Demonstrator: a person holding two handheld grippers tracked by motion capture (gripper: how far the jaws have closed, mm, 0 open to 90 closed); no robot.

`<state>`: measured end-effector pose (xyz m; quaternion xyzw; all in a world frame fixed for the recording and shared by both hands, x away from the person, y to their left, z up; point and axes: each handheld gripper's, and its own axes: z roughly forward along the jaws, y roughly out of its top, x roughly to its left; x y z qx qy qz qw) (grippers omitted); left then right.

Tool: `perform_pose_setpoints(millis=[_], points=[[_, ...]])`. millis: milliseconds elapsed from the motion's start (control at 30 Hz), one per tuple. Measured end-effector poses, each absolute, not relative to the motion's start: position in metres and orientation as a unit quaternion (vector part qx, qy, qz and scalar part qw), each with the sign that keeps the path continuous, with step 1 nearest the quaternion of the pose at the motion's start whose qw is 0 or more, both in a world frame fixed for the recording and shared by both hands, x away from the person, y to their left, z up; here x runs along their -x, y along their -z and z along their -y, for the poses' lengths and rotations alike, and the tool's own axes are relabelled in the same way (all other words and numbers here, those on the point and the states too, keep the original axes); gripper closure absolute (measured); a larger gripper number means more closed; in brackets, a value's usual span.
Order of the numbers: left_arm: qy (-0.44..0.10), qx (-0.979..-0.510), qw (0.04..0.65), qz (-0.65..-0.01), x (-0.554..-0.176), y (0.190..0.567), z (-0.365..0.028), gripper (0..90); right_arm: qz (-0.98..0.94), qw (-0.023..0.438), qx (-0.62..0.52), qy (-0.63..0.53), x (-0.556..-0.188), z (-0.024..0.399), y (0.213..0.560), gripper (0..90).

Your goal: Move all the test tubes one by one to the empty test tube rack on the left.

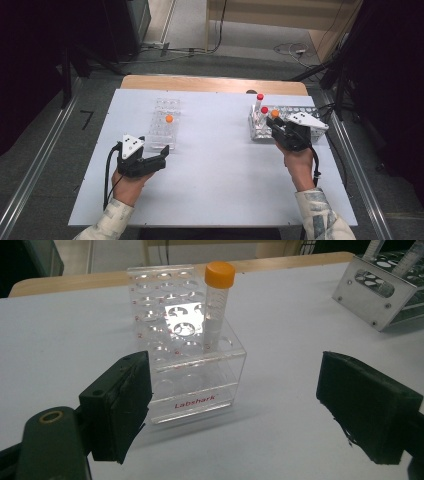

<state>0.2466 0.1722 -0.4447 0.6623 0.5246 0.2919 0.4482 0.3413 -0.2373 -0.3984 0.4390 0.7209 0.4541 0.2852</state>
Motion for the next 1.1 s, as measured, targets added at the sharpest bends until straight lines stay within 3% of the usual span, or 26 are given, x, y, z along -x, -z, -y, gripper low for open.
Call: perform_pose_setpoints(millis=[1100], points=[[-0.288, -0.666, 0.453, -0.518, -0.245, 0.443, -0.167, 14.9, -0.767, 0.238, -0.387, -0.453, -0.328, 0.189, 0.416, 71.9]])
